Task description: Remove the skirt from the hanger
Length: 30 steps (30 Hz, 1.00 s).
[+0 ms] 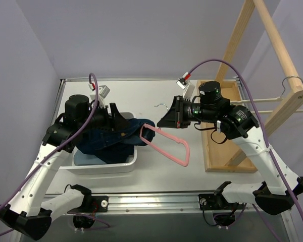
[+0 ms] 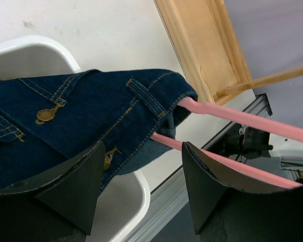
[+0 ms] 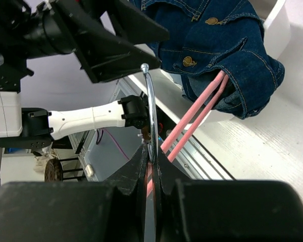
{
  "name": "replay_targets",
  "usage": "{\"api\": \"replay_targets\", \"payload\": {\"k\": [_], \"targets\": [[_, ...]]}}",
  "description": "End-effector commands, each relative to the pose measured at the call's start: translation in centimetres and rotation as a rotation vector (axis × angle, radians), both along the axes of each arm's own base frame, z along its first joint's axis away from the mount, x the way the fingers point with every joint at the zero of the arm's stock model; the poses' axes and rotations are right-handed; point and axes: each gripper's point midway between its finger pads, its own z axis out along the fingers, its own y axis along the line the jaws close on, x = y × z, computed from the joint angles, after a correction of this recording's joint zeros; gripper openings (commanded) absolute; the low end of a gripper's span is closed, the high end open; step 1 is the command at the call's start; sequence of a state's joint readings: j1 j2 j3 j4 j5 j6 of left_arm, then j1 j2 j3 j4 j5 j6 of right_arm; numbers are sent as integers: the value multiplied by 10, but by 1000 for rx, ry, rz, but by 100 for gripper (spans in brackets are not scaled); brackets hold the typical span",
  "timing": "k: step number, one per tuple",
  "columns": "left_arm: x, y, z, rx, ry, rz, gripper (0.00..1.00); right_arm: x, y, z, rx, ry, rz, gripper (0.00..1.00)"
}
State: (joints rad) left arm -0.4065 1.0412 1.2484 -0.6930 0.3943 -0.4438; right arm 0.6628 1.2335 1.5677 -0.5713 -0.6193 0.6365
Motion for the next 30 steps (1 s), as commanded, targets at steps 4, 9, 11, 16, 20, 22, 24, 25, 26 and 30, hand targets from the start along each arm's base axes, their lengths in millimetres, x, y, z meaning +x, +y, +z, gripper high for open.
{"api": "replay_targets", "payload": {"k": [4, 9, 11, 16, 20, 22, 24, 25, 26, 30], "targets": [[-14, -2, 6, 85, -57, -17, 73, -3, 2, 17, 70, -43, -6, 0], [-17, 0, -30, 241, 8, -25, 74, -1, 3, 17, 70, -45, -13, 0], [-16, 2, -41, 271, 28, -17, 74, -1, 2, 18, 72, -46, -16, 0], [-13, 19, -66, 390, 69, 59, 74, -1, 2, 27, 90, -53, -24, 0], [-9, 26, -85, 480, 88, 70, 73, -3, 2, 33, 104, -54, -24, 0], [-7, 26, -90, 495, 90, 68, 73, -3, 1, 35, 112, -57, -27, 0], [-5, 21, -94, 491, 87, 60, 73, -4, 1, 39, 124, -59, -28, 0], [-4, 20, -96, 490, 93, 57, 74, -4, 2, 39, 126, -58, -28, 0], [-4, 18, -99, 494, 98, 50, 73, -4, 2, 41, 128, -59, -28, 0], [0, 12, -103, 489, 97, 45, 68, -4, 2, 44, 137, -61, -30, 0]]}}
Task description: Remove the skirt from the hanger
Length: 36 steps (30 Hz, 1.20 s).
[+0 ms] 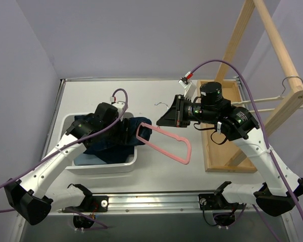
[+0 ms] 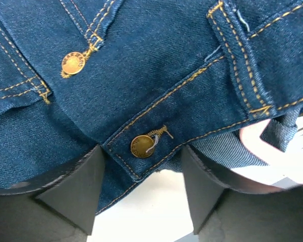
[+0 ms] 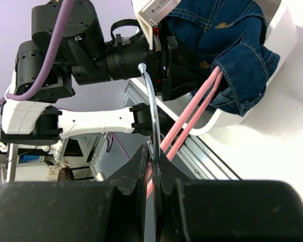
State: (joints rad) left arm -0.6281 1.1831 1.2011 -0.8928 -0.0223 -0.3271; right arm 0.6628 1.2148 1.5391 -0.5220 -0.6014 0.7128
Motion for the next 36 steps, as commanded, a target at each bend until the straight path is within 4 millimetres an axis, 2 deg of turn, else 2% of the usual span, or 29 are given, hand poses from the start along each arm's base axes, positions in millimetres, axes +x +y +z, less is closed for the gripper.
{"api": "replay_targets", "payload": {"k": [1, 2, 5, 12, 15, 18, 22, 23, 26, 30, 32, 33, 36], "targets": [[10, -3, 0, 8, -40, -2, 62, -7, 0, 38, 93, -92, 9, 0], [11, -3, 0, 12, -37, 1, 39, -7, 0, 39, 92, -94, 9, 0], [14, 1, -2, 33, -34, 27, 3, -8, -2, 38, 87, -90, 4, 0], [20, 26, 9, 77, -61, 134, 2, -24, -9, 31, 59, -63, 32, 0], [22, 48, 17, 112, -77, 201, 2, -32, -15, 29, 48, -58, 41, 0], [21, 72, 27, 130, -103, 257, 2, -37, -20, 40, 63, -75, 30, 0], [15, 108, 46, 168, -144, 313, 2, -34, -28, 50, 45, -113, -9, 0], [10, 120, 45, 197, -128, 333, 2, -34, -29, 55, 46, -120, -15, 0], [1, 137, 37, 256, -96, 344, 2, -31, -30, 62, 53, -138, -32, 0], [1, 143, 31, 238, -67, 397, 2, -29, -29, 68, 63, -153, -40, 0], [1, 131, 11, 180, 15, 374, 2, -28, -27, 69, 68, -153, -37, 0], [1, 129, 7, 161, 43, 374, 2, -26, -27, 70, 68, -153, -38, 0], [3, 106, -13, 57, 140, 357, 2, -25, -26, 74, 69, -164, -35, 0]]}}
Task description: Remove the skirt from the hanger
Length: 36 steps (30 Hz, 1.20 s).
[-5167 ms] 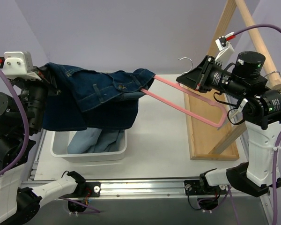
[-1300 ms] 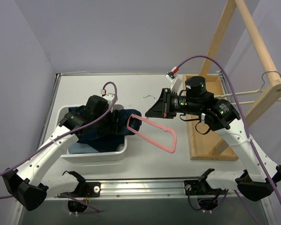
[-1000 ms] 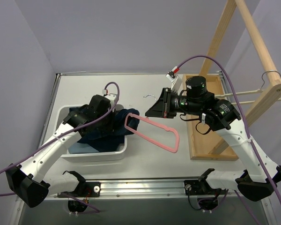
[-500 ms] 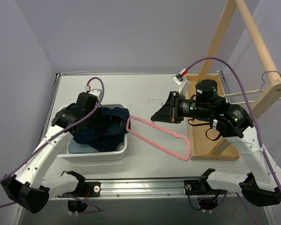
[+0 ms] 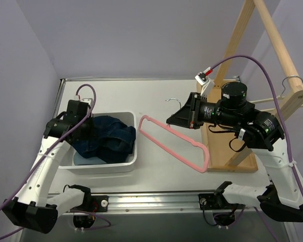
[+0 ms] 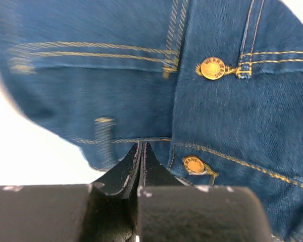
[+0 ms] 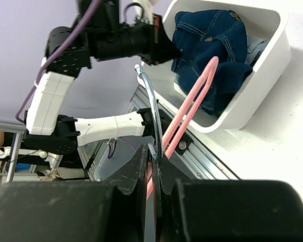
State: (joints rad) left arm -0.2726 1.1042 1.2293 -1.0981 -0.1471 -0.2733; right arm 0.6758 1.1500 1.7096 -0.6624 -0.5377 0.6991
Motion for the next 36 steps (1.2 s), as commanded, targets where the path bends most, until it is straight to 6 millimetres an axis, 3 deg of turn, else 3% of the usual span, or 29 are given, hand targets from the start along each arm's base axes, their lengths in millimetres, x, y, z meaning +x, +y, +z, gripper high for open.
{"api": "replay_targets", "payload": {"k": [1, 2, 3, 6, 9, 14, 16, 17, 19, 20, 22, 26, 30, 31, 32, 35, 36], "targets": [[-3, -28, -25, -183, 116, 20, 2, 1, 2, 22, 35, -69, 8, 0], [-1, -40, -27, -261, 127, 15, 2, 2, 2, 22, 32, -68, 8, 0], [-6, -45, -42, -296, 166, 38, 2, 2, 3, 22, 32, -68, 8, 0], [-5, -56, -56, -464, 192, 151, 2, 3, 3, 19, 31, -67, 7, 0], [-12, -55, -68, -531, 189, 229, 2, 2, 2, 13, 22, -58, 4, 0], [-18, -26, -37, -431, 81, 288, 2, 1, -1, 8, 18, -51, -7, 0], [-20, -21, -28, -395, 82, 274, 2, 1, 0, 6, 17, -47, -3, 0], [-16, -21, -10, -402, 44, 261, 2, 2, 0, 5, 16, -44, -3, 0], [-16, -20, 6, -404, 18, 259, 2, 2, 1, 3, 14, -41, 0, 0], [-11, -21, 26, -420, -30, 248, 2, 3, 1, 3, 14, -41, -2, 0], [-4, -26, 46, -451, -89, 224, 2, 4, 2, 2, 12, -39, 0, 0], [13, -53, 70, -594, -152, 120, 2, 5, 4, 3, 13, -42, 2, 0], [27, -91, 51, -737, -86, 38, 2, 7, 4, 1, 7, -40, -2, 0], [32, -101, 34, -740, -58, 29, 2, 8, 4, 1, 8, -43, -6, 0], [26, -121, 25, -723, -26, -42, 2, 8, 4, 1, 8, -42, -8, 0], [15, -132, -34, -542, 124, -25, 2, 8, 4, 1, 10, -43, -14, 0], [16, -124, -59, -461, 173, 26, 2, 8, 3, 2, 11, -45, -16, 0]]}}
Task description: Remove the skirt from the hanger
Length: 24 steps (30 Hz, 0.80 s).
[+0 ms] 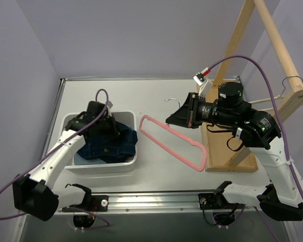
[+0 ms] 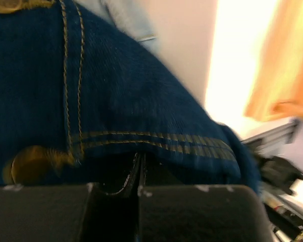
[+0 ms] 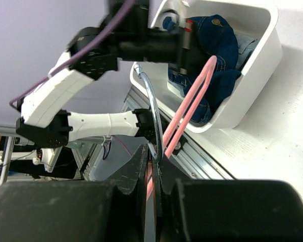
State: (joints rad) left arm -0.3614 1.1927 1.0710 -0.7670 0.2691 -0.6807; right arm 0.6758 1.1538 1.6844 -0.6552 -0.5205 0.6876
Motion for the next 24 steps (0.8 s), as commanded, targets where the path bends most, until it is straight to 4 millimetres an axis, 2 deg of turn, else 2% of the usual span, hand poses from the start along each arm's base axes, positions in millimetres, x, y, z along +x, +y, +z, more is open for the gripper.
{"api": "replay_targets", "payload": {"k": [1, 2, 4, 5, 6, 9, 10, 13, 14, 15, 16, 17, 19, 20, 22, 24], "targets": [[-2, 5, -46, 148, 100, 38, 2, 2, 1, 13, 36, -52, -7, 0], [-10, 15, -67, 194, 149, 60, 2, 2, 0, 14, 37, -55, -11, 0], [-12, 36, -85, 281, 175, 120, 2, 2, -1, 12, 35, -49, -17, 0], [-17, 41, -90, 296, 190, 129, 2, 2, -1, 11, 36, -47, -19, 0], [-16, 53, -84, 340, 167, 165, 2, 0, -3, 11, 36, -48, -22, 0], [-17, 62, -71, 357, 133, 202, 2, 0, -4, 7, 31, -43, -25, 0], [-13, 63, -53, 338, 84, 216, 2, 0, -4, 5, 31, -40, -25, 0], [-15, 67, -17, 323, 33, 237, 2, 3, -2, 3, 29, -37, -27, 0], [-13, 67, 12, 294, -25, 251, 2, 5, -1, 2, 25, -36, -32, 0], [-13, 68, 28, 282, -57, 255, 2, 7, 0, 3, 25, -39, -37, 0], [-14, 69, 42, 271, -86, 261, 7, 9, 1, 2, 20, -38, -39, 0], [-16, 71, 70, 246, -141, 267, 21, 14, 3, -2, 7, -30, -47, 0], [-18, 69, 95, 210, -196, 256, 28, 20, 5, 0, 3, -36, -53, 0], [-21, 63, 114, 159, -238, 229, 34, 25, 9, -3, -6, -28, -52, 0], [-25, 56, 130, 111, -266, 200, 40, 33, 10, -3, -17, -28, -77, 0], [-31, 39, 152, 19, -308, 129, 43, 44, 13, -13, -54, 3, -108, 0]]}}
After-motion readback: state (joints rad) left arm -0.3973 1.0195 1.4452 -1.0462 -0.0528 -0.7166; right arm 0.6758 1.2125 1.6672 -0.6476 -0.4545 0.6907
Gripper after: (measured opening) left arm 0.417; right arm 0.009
